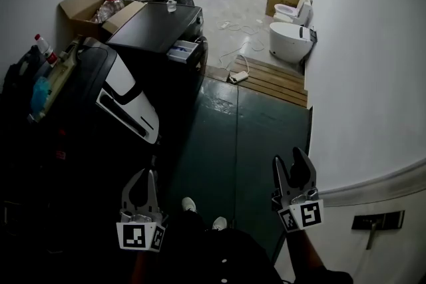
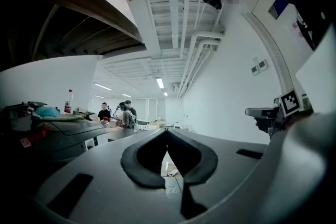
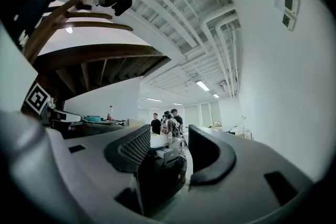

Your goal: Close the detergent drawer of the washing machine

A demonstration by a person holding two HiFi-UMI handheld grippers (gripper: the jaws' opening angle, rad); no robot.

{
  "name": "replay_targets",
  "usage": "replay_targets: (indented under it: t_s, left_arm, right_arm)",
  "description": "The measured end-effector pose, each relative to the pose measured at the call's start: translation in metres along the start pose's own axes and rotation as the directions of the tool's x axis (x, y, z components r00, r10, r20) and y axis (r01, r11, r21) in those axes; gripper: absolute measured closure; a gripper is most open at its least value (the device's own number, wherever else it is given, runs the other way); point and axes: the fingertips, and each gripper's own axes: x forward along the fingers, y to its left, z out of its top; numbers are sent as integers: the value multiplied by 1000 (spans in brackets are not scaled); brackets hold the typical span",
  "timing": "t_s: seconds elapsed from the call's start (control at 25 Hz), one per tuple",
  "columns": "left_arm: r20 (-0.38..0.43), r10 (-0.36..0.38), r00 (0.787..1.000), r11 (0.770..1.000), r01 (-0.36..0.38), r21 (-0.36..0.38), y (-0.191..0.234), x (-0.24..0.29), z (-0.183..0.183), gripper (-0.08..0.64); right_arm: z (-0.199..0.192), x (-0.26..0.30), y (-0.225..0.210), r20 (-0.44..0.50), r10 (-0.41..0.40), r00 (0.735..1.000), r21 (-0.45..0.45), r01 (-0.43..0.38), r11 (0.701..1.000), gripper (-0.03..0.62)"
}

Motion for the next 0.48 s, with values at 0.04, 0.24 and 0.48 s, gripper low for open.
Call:
replay_targets:
  t_s: [0.04, 0.24, 0.48]
  left_arm:
    - [-1, 2, 1000, 1000, -2, -2, 1, 1, 0, 545]
    - [16, 1, 1000, 1000, -1, -12, 18, 16, 1, 545]
    - [26, -20, 999, 1000, 20, -11, 37, 52, 1, 545]
  right_arm:
    - [0, 2, 0, 2, 1, 1000, -5, -1, 1000, 370]
    - [-3, 20, 4, -18, -2, 1000, -30, 1, 1000, 377]
    - [-2, 57, 3, -20, -15, 1000, -44, 14, 999, 379]
